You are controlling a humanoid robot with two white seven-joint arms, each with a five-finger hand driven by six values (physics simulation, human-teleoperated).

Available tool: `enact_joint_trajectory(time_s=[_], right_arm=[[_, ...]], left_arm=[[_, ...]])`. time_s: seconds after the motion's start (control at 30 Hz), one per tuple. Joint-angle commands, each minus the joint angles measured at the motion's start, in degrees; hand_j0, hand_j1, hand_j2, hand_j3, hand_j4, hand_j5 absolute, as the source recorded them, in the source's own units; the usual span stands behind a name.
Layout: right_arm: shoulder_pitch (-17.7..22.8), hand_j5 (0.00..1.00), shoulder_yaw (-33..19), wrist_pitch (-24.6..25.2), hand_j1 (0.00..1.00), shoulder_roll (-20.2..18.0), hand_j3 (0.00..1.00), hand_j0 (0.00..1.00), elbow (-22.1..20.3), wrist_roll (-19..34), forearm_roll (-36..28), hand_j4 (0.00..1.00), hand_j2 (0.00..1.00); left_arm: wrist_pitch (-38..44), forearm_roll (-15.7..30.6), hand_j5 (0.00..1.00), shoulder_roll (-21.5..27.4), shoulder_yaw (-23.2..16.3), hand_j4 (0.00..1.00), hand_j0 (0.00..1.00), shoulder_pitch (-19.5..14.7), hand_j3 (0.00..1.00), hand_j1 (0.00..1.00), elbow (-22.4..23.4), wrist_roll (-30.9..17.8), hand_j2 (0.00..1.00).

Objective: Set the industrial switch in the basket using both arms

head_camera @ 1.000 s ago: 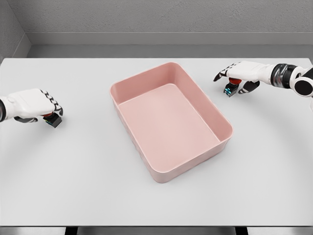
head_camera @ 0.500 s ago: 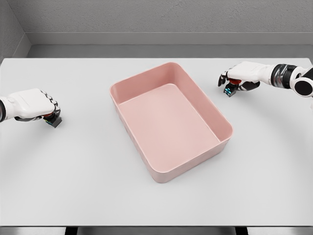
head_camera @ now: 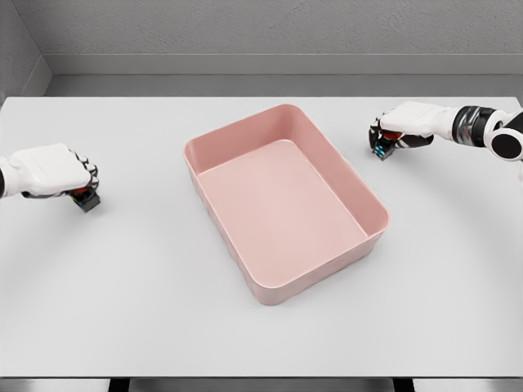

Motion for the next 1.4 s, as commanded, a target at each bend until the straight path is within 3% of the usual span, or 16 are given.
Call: enact_joint_trajectory(time_s=[0.0, 0.3, 0.77, 0.9, 1.17, 1.37], right_arm=[[0.00, 0.44, -0.10, -0.02, 0.44, -0.01, 0.44, 0.44, -0.07, 0.10, 0.07, 0.44, 0.44], [-1.06, 0.44, -1.50, -0.02, 0.44, -0.01, 0.44, 0.44, -0.16, 0.10, -0.28, 0.44, 0.44], [-1.32, 0.42, -3.17, -0.02, 0.42, -0.89, 0.42, 0.42, -1.56, 0.10, -0.20, 0.42, 0.42], [-1.32, 0.42, -3.17, -0.02, 0.42, -1.24, 0.42, 0.42, -2.79, 0.10, -0.28, 0.42, 0.42], [-1.23, 0.42, -5.55, -0.02, 0.42, -4.23, 0.42, 0.42, -7.27, 0.01, -0.55, 0.42, 0.42], [-0.35, 0.42, -5.81, -0.02, 0.42, -9.06, 0.42, 0.42, -14.92, -0.52, -0.72, 0.42, 0.42]], left_arm=[[-1.20, 1.34, 0.45, 0.17, -0.10, 0.45, 0.45, -0.09, 0.45, 0.45, -0.34, -0.02, 0.45], [-3.40, 4.94, 0.45, -0.53, -0.10, 0.45, 0.45, -3.87, 0.45, 0.45, -0.43, -0.02, 0.45], [-7.53, 7.05, 0.45, -6.68, -0.37, 0.45, 0.45, -9.14, 0.45, 0.45, -1.92, -0.29, 0.45], [-12.45, 9.16, 0.45, -6.59, -0.37, 0.45, 0.45, -11.51, 0.45, 0.45, -1.92, -0.29, 0.45], [-17.20, 12.41, 0.45, -8.00, -0.37, 0.45, 0.45, -15.12, 0.45, 0.45, -2.01, -0.29, 0.45], [-18.86, 14.52, 0.45, -9.58, -0.37, 0.45, 0.45, -16.79, 0.45, 0.45, -2.01, -0.29, 0.45]])
